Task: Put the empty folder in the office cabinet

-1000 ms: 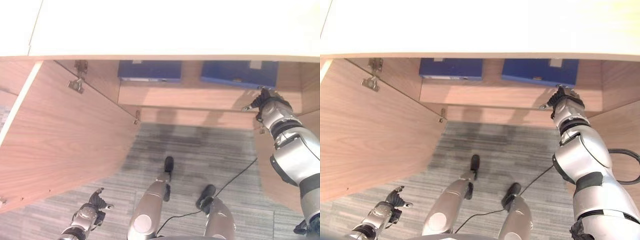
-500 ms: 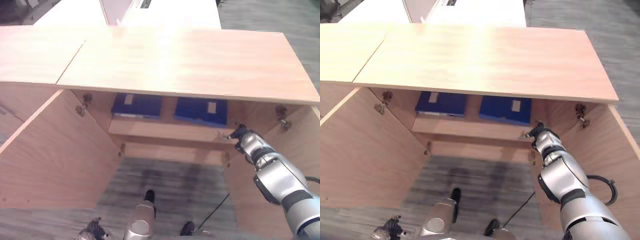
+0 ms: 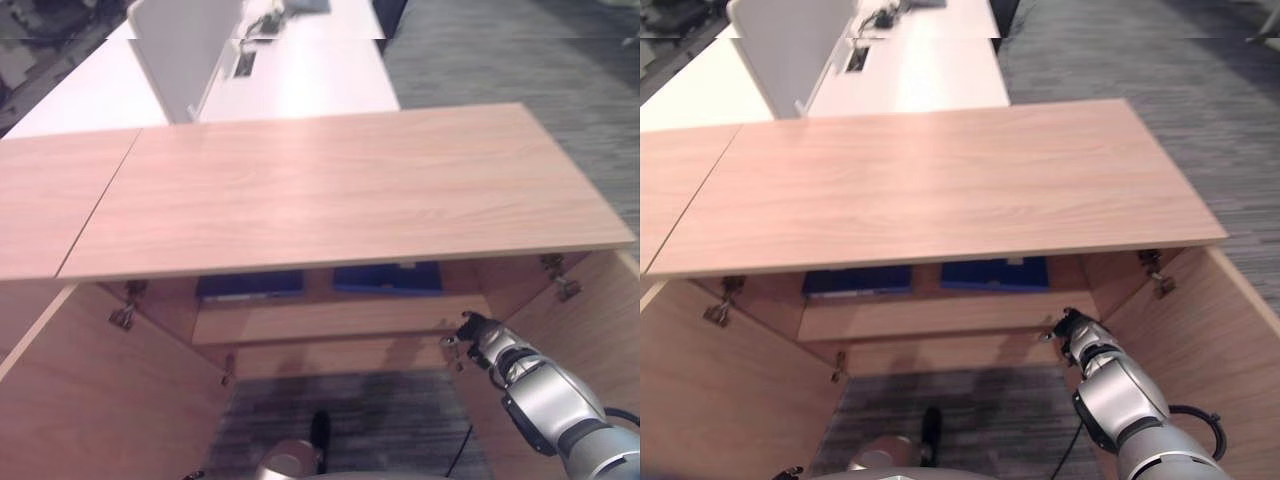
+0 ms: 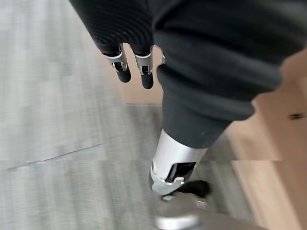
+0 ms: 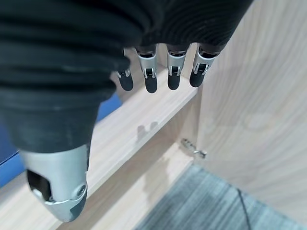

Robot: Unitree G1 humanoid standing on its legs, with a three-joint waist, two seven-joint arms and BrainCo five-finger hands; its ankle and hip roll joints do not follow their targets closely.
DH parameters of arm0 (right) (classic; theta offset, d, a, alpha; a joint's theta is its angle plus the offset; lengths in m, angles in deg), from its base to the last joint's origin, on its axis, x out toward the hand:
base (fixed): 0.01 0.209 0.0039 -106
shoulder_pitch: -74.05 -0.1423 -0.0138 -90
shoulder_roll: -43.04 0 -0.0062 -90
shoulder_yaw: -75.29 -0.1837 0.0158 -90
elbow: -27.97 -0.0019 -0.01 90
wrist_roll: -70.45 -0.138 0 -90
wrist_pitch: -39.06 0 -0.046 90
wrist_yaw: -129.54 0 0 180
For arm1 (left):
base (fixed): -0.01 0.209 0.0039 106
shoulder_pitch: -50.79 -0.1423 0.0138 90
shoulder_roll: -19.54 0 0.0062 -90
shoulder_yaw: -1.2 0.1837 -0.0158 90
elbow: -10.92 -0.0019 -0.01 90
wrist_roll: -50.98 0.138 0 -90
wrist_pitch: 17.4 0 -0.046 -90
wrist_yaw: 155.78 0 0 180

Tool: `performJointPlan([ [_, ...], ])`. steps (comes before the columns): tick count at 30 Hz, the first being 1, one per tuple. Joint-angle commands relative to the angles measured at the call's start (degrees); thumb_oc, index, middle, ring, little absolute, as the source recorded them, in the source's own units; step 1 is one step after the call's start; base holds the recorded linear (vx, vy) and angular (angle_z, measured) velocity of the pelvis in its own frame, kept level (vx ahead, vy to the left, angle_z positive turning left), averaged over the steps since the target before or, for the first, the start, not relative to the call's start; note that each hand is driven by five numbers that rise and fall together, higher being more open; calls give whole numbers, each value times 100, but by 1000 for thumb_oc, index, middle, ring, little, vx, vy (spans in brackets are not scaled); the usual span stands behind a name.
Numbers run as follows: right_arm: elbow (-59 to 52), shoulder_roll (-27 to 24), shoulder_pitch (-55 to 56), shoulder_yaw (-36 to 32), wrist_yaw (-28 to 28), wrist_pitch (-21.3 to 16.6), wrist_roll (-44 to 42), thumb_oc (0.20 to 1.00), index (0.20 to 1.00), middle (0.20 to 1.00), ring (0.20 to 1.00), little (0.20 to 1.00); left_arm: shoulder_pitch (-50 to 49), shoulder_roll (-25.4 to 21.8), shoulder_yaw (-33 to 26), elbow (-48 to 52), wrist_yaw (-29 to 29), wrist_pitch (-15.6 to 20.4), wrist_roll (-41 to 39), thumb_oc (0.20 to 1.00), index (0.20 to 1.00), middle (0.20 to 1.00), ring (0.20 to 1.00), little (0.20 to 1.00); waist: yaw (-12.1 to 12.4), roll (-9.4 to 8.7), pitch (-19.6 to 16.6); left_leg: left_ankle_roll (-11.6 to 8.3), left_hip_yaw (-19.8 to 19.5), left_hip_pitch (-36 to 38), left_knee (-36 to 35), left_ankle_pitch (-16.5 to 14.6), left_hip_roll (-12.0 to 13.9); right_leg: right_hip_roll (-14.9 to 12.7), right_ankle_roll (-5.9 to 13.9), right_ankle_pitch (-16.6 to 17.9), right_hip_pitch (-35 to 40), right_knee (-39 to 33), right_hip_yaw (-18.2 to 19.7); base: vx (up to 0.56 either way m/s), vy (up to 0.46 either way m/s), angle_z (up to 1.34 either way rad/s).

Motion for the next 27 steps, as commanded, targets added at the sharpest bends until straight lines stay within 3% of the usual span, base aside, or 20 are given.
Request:
performJointPlan([
  [1, -161, -284, -325, 205, -33, -36, 96, 1000, 1000, 1000, 1000, 1000, 69, -172, 321, -281, -51, -15, 200, 1000, 1000, 1000, 1000, 1000, 129, 69, 142, 64, -350, 1, 38, -321, -302, -919, 195, 351, -795, 2495, 48, 93, 200, -2],
  [4, -445, -164, -501, 212, -12, -66, -112, 1000, 1000, 1000, 1000, 1000, 387, -398, 325, -235, -64, 6, 123, 1000, 1000, 1000, 1000, 1000, 40, 125, 439, 74, -224, 87, 162, -497, -165, -1001, 60, 301, -1263, 2546, -374, -13, 61, -11],
  [6, -562, -83, -590, 260, 27, -83, -192, 1000, 1000, 1000, 1000, 1000, 513, -498, 325, -199, -88, 8, 110, 1000, 1000, 1000, 1000, 1000, -114, 124, 630, 36, -242, 71, 353, -540, -53, -621, -36, 180, -1534, 2098, -395, -41, -83, -16],
  [7, -561, -81, -594, 261, 28, -82, -193, 1000, 1000, 1000, 1000, 1000, 516, -500, 322, -200, -88, 8, 110, 1000, 1000, 1000, 1000, 1000, -111, 127, 632, 30, -241, 67, 362, -546, -42, -608, -44, 180, -1530, 2086, -396, -31, -83, -3],
  [9, -616, 15, -606, 262, 41, -84, -301, 1000, 1000, 1000, 1000, 1000, 591, -517, 333, -201, -90, 12, 153, 1000, 1000, 1000, 1000, 1000, -199, 58, 804, 22, -245, 95, 484, -639, -55, -317, 9, 344, -1741, 1488, -261, 10, -87, 8],
  [11, -612, 33, -705, 242, 56, -74, -458, 1000, 1000, 1000, 1000, 1000, 652, -532, 343, -194, -84, 23, 215, 1000, 1000, 1000, 1000, 1000, -211, -1, 946, -8, -270, 45, 727, -773, -43, -235, 20, 560, -1792, 957, -238, 37, -103, 2],
  [17, -529, 34, -963, 349, 216, -109, -527, 1000, 1000, 1000, 1000, 1000, 567, -383, 467, -146, -116, 43, 229, 1000, 1000, 1000, 1000, 1000, -87, -4, 1066, -44, -294, -298, 925, -819, 21, -108, -61, 568, -1831, 730, -228, -3, -80, 11],
  [27, -1008, -219, -1965, 910, 590, -256, -530, 1000, 1000, 1000, 1000, 1000, 1007, -512, 655, -77, -401, 170, -17, 1000, 1000, 1000, 1000, 1000, -100, 24, 1605, -136, -451, -1305, 1418, -785, 205, -183, -245, 386, -2662, 1241, -180, -60, -89, 9],
])
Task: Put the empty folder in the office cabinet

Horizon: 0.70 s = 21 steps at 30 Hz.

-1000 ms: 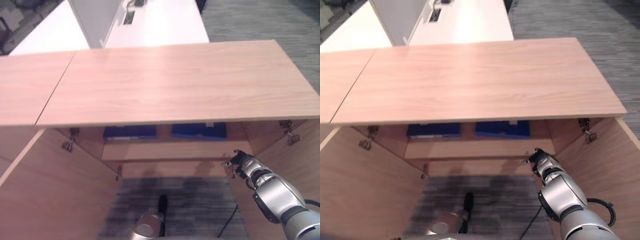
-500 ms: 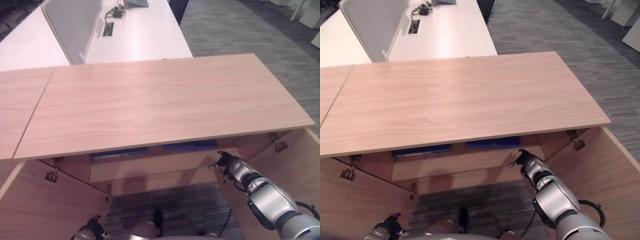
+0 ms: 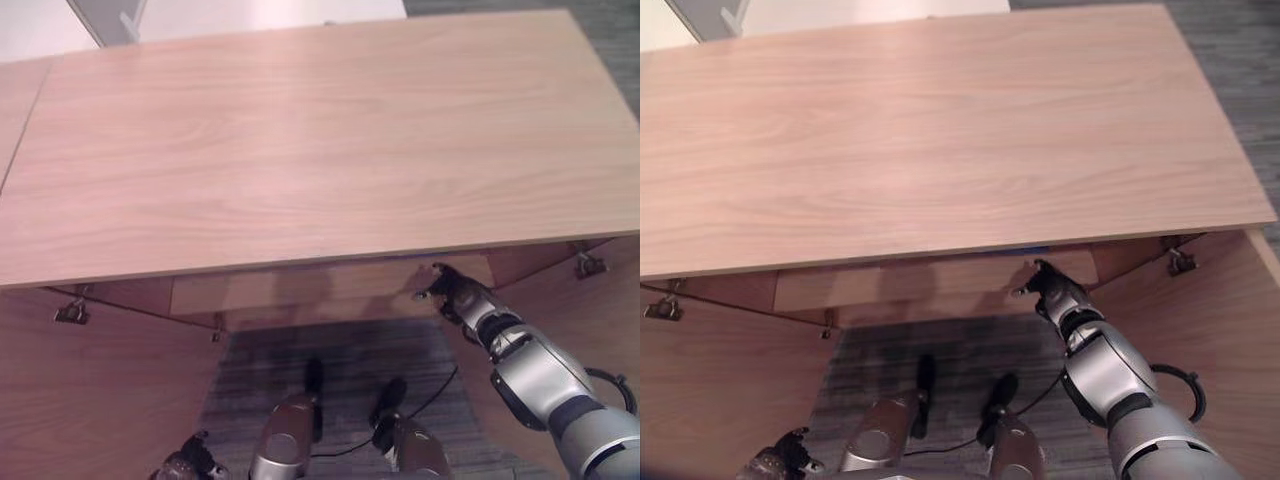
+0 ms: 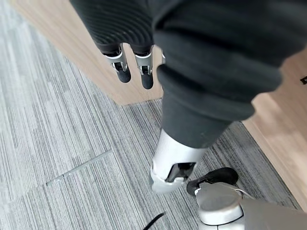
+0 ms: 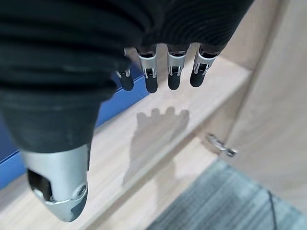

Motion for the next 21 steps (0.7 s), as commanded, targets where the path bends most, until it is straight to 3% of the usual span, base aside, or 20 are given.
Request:
performJointPlan([
  [1, -324, -447, -906, 483, 295, -212, -170, 1000, 1000, 1000, 1000, 1000, 286, -289, 199, -64, -255, 146, -100, 1000, 1000, 1000, 1000, 1000, 149, -95, 248, 19, -191, -435, 297, -159, -139, -296, 326, -317, -144, 473, 307, -77, -71, 4],
  [7, -692, -762, -1650, 800, 534, -319, -351, 1000, 1000, 1000, 1000, 1000, 638, -330, 319, 67, -486, 215, -382, 1000, 1000, 1000, 1000, 1000, 137, -114, 520, 25, -266, -1146, 878, -252, -103, -392, 183, -570, -737, 1043, 344, -42, -61, 6],
  [14, -794, -798, -2093, 1046, 615, -385, -503, 1000, 1000, 1000, 1000, 1000, 778, -388, 427, 33, -556, 218, -465, 1000, 1000, 1000, 1000, 1000, 117, -148, 588, 88, -295, -1861, 1610, -476, -81, -471, 12, -903, -1388, 1770, 419, -26, -30, 8],
  [21, -822, -916, -2433, 1322, 724, -405, -763, 1000, 1000, 1000, 1000, 1000, 902, -422, 470, 50, -614, 152, -668, 1000, 1000, 1000, 1000, 1000, 86, -185, 565, 288, -287, -3307, 3497, -1121, -103, -654, -510, -1786, -2844, 3625, 814, -45, -18, 4],
])
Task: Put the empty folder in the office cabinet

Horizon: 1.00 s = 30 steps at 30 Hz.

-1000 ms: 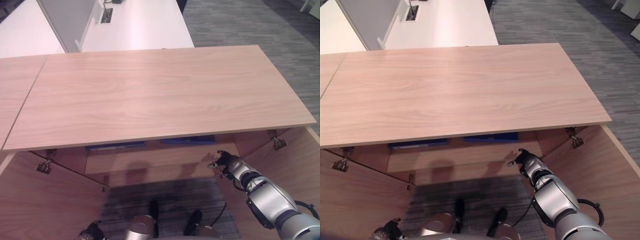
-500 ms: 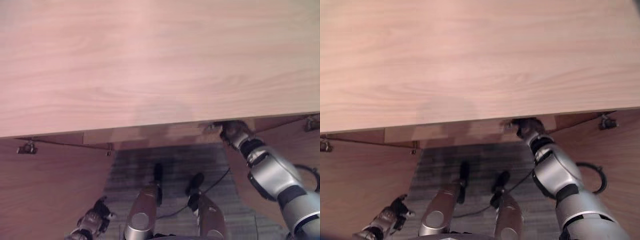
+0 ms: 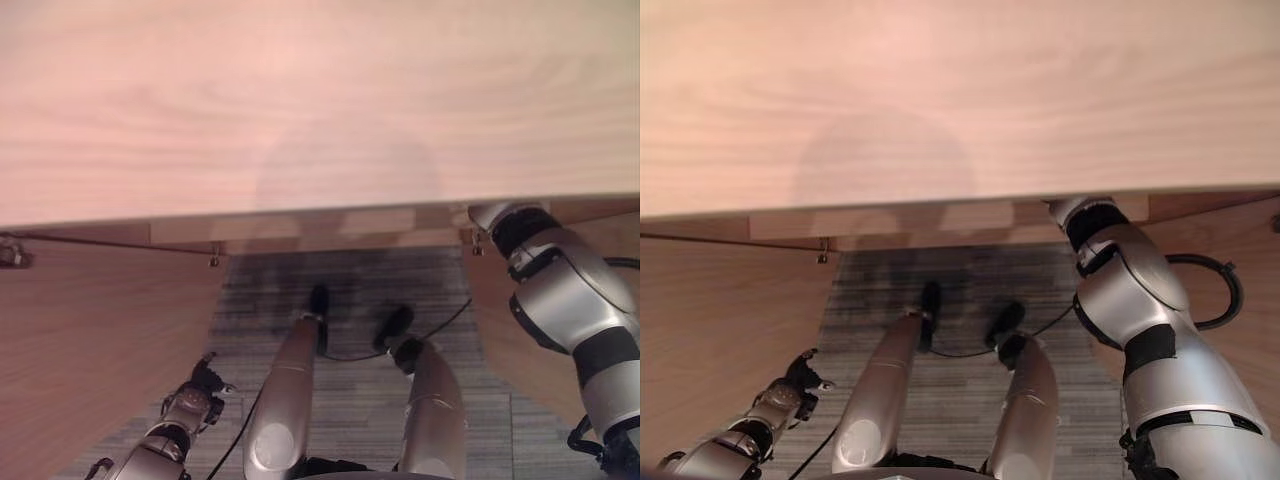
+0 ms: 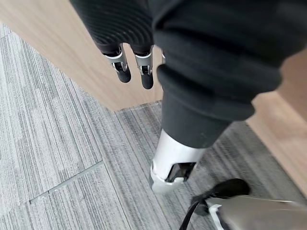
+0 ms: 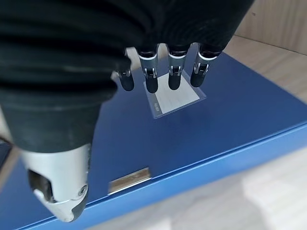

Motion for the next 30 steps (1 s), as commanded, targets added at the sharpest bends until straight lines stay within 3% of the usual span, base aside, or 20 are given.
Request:
performJointPlan([
  [1, -150, -173, 96, 146, 140, -129, -195, 1000, 1000, 1000, 1000, 1000, -247, -175, 210, -176, -144, -62, -158, 1000, 1000, 1000, 1000, 1000, 141, -27, -291, 229, -45, -217, 105, 37, -176, 132, -63, -472, 102, 84, 529, -24, -34, -11],
  [4, -64, -98, 24, 312, 152, -87, -130, 1000, 1000, 1000, 1000, 1000, 7, -20, 404, -19, -342, -135, -272, 1000, 1000, 1000, 1000, 1000, 150, -42, -328, 248, -50, -573, 510, -127, -168, 84, -196, -706, -252, 494, 659, -11, -40, -10],
  [5, -26, -371, 132, 417, 82, -88, -64, 1000, 1000, 1000, 1000, 1000, -539, -138, 458, 1382, -148, -14, -359, 1000, 1000, 1000, 1000, 1000, 311, 85, -309, 301, -107, -837, 731, -211, -233, -17, -276, -875, -475, 792, 687, -8, -61, -3],
  [6, -34, -368, 159, 414, 79, -88, -63, 1000, 1000, 1000, 1000, 1000, -599, -159, 452, 1458, -145, -57, -356, 1000, 1000, 1000, 1000, 1000, 310, 74, -357, 302, -107, -884, 766, -229, -233, -22, -278, -894, -522, 827, 694, -13, -73, 10],
  [7, 109, -534, 224, 450, -63, -40, 89, 1000, 1000, 1000, 1000, 1000, -1163, -305, 464, 2154, -45, 40, -398, 1000, 1000, 1000, 1000, 1000, 396, 156, -374, 339, -170, -1144, 1002, -297, -271, -90, -343, -1050, -774, 1122, 735, -4, -35, 23],
  [14, 514, -475, 28, 834, 192, 25, 947, 1000, 1000, 1000, 1000, 1000, -1006, -221, 707, 1869, -162, 4, -281, 1000, 1000, 1000, 1000, 1000, 459, 157, -488, 420, -277, -2163, 1743, -522, -292, -322, -532, -1384, -1928, 2070, 1073, 11, -32, 12],
  [22, 893, -541, -357, 1064, 318, 135, 1471, 1000, 1000, 1000, 1000, 1000, -1143, -260, 738, 2018, -218, 30, -312, 1000, 1000, 1000, 1000, 1000, 569, 189, -614, 452, -254, -2416, 1807, -516, -364, -398, -545, -1418, -2234, 2268, 1095, 7, -3, 7],
  [27, 1232, -657, -659, 1631, 586, 346, 2732, 1000, 1000, 1000, 1000, 1000, -1109, -181, 748, 1852, -258, 65, -332, 1000, 1000, 1000, 1000, 1000, 685, 214, -706, 411, -304, -2392, 1693, -480, -378, -438, -496, -1389, -2161, 2157, 1011, 11, -20, 6],
  [30, 1318, -1024, -693, 2057, 912, 650, 3962, 1000, 1000, 1000, 1000, 1000, -1035, -122, 730, 1803, -317, 80, -292, 1000, 1000, 1000, 1000, 1000, 763, 249, -721, 377, -334, -2339, 1564, -439, -411, -467, -446, -1368, -2083, 2071, 956, 18, -30, 7],
])
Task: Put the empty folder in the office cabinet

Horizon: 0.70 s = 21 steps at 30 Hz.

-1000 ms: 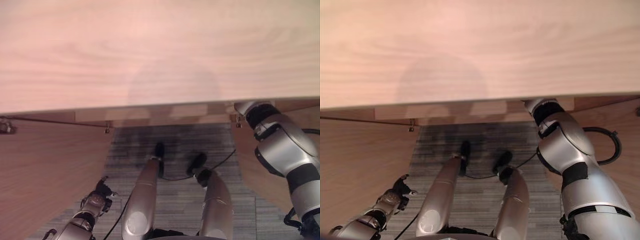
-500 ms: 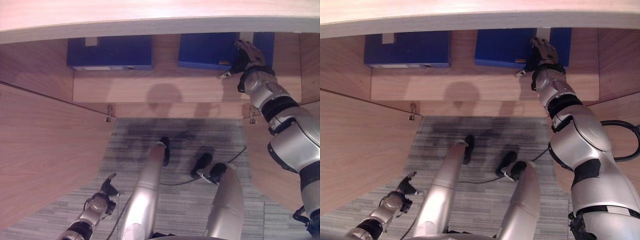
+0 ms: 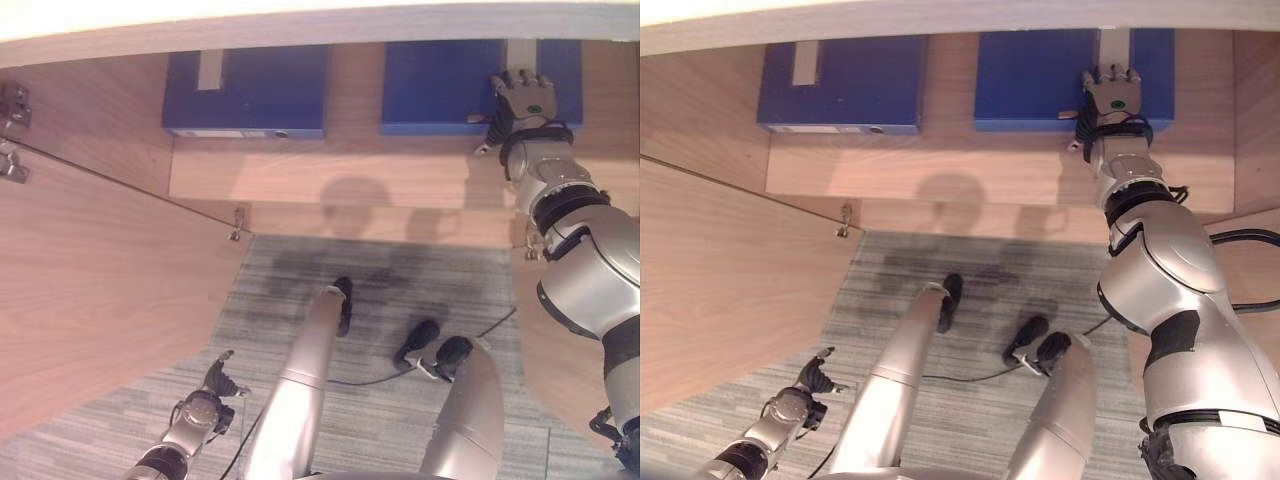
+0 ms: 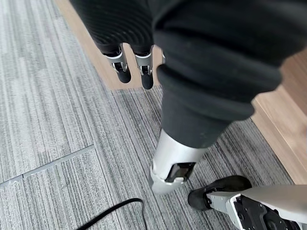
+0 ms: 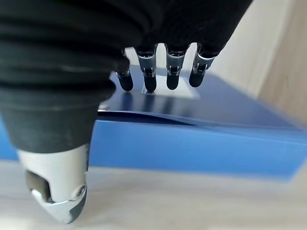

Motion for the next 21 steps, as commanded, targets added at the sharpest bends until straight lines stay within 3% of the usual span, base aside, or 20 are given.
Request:
performJointPlan([
  [1, 134, -585, -172, 692, 170, 421, 1552, 1000, 1000, 1000, 1000, 1000, -4, 94, 85, -68, -173, 64, -40, 1000, 1000, 1000, 1000, 1000, 145, 200, 335, 467, -37, 61, -206, -95, -226, -224, -275, -267, 215, -284, 233, 11, -18, 13],
  [5, 60, -1096, -209, 797, 444, 734, 2289, 1000, 1000, 1000, 1000, 1000, 48, 131, 31, -292, -161, 40, 29, 1000, 1000, 1000, 1000, 1000, 108, 199, 307, 412, -63, 113, -339, -21, -229, -263, -225, -234, 310, -365, 166, 23, -39, 19],
  [11, -133, -1290, -258, 606, 662, 872, 2175, 1000, 1000, 1000, 1000, 1000, 75, 192, -50, -497, -208, 59, -34, 1000, 1000, 1000, 1000, 1000, 27, 163, 243, 361, -70, 88, -427, 37, -223, -275, -203, -200, 319, -425, 119, 11, -14, 7],
  [16, -126, -1160, -175, 377, 784, 722, 1762, 1000, 1000, 1000, 1000, 1000, 43, 227, 24, -398, -191, 94, -104, 1000, 1000, 1000, 1000, 1000, -12, 154, 214, 333, -83, 99, -501, 63, -216, -296, -176, -160, 363, -476, 87, 7, -5, 9],
  [21, -227, -876, -45, 419, 822, 718, 1890, 1000, 1000, 1000, 1000, 1000, -1, 235, 63, -335, -190, 122, -119, 1000, 1000, 1000, 1000, 1000, -25, 173, 238, 323, -52, 177, -575, 75, -174, -275, -129, -94, 452, -580, 67, 0, -1, 2],
])
